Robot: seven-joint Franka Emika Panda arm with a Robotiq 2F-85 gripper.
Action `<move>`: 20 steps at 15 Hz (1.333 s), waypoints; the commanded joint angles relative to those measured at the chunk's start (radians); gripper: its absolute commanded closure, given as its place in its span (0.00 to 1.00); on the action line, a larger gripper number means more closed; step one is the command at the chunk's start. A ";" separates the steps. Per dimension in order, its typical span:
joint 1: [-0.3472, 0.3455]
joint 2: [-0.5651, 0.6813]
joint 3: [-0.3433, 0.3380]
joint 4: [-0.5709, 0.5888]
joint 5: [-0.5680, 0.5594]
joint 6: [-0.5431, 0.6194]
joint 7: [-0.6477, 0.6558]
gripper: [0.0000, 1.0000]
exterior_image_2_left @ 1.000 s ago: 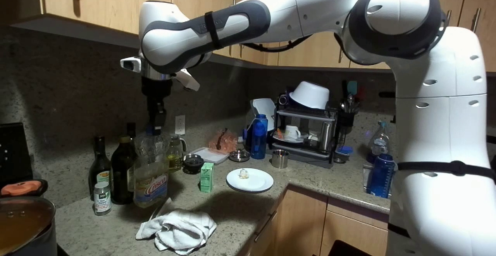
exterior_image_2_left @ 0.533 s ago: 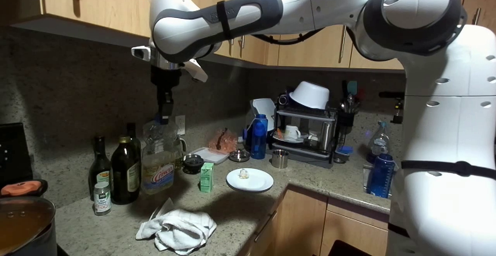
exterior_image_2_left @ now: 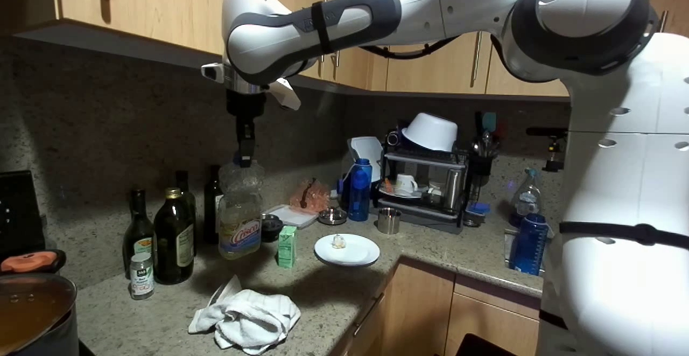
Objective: Pick the container of cooking oil and put it on the plate
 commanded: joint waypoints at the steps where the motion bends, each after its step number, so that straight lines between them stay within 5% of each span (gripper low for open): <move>1: -0.009 -0.070 -0.002 -0.040 -0.030 -0.027 0.043 0.79; 11: -0.020 -0.116 -0.014 -0.025 -0.013 -0.064 0.024 0.79; 12: -0.020 -0.074 -0.015 -0.014 0.000 -0.059 0.013 0.54; 18: -0.020 -0.084 -0.015 -0.014 0.000 -0.059 0.013 0.54; 19: -0.020 -0.084 -0.015 -0.014 0.000 -0.059 0.013 0.79; 20: -0.020 -0.080 -0.015 -0.004 0.004 -0.059 0.014 0.79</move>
